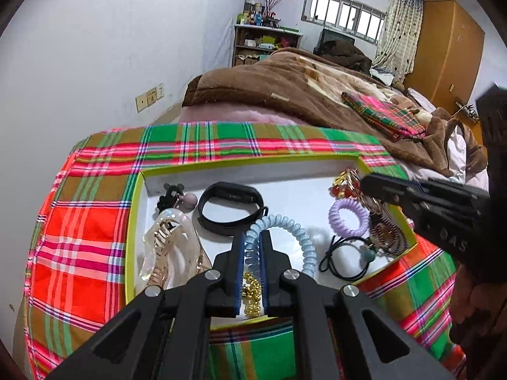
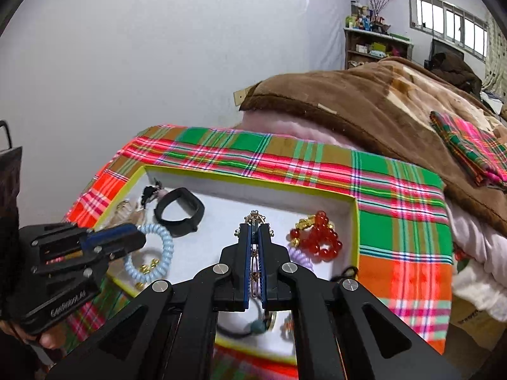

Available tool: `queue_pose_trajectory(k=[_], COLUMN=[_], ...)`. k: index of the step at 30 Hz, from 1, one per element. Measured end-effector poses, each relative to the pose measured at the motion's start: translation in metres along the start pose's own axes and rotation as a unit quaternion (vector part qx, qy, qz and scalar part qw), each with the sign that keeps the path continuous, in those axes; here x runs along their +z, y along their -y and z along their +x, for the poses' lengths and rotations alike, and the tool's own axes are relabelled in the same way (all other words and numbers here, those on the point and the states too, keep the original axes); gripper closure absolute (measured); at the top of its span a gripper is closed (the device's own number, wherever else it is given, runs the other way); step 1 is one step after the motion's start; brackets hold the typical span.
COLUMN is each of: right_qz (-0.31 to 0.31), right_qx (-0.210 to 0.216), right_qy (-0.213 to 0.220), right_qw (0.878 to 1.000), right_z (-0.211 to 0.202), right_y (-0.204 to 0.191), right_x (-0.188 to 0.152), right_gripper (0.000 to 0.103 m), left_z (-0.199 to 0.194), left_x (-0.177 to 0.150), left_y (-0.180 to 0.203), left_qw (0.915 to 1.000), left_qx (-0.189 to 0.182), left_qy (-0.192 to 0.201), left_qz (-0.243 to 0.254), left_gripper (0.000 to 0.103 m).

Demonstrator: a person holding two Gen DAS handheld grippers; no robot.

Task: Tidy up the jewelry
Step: 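Carry the pale blue hair tie and gold pendant over the box lid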

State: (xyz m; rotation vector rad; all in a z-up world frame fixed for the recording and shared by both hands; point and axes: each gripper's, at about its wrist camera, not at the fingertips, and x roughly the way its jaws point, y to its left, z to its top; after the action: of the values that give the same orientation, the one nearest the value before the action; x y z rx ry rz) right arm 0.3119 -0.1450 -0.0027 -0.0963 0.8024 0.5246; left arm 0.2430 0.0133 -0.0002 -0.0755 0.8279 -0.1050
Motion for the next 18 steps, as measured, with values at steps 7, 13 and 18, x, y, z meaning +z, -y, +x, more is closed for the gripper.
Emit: queue_pose_trajectory(k=[7,13,18], right_qz=[-0.001,0.009,0.011], right_qx=[0.001,0.006,0.004], right_qy=[-0.022,-0.039,-0.034], right_qw=[1.0,0.999,0.999], right_z=[0.029,0.042,0.039], right_y=[0.004,0.008,0.007], right_x=[0.003,0.003,0.003], right_gripper=[0.099,0.099,0.087], left_z=[0.015,0.021,0.022], left_x=[-0.003,-0.003,-0.004], left_y=[-0.001,-0.001,0.001], left_qw=[0.9999,0.9998,0.9998], left_qx=[0.0,0.0,-0.004], left_qy=[-0.012,-0.018,-0.02], left_qz=[0.006,0.005,0.007], left_gripper=[0.094,0.093,0.093])
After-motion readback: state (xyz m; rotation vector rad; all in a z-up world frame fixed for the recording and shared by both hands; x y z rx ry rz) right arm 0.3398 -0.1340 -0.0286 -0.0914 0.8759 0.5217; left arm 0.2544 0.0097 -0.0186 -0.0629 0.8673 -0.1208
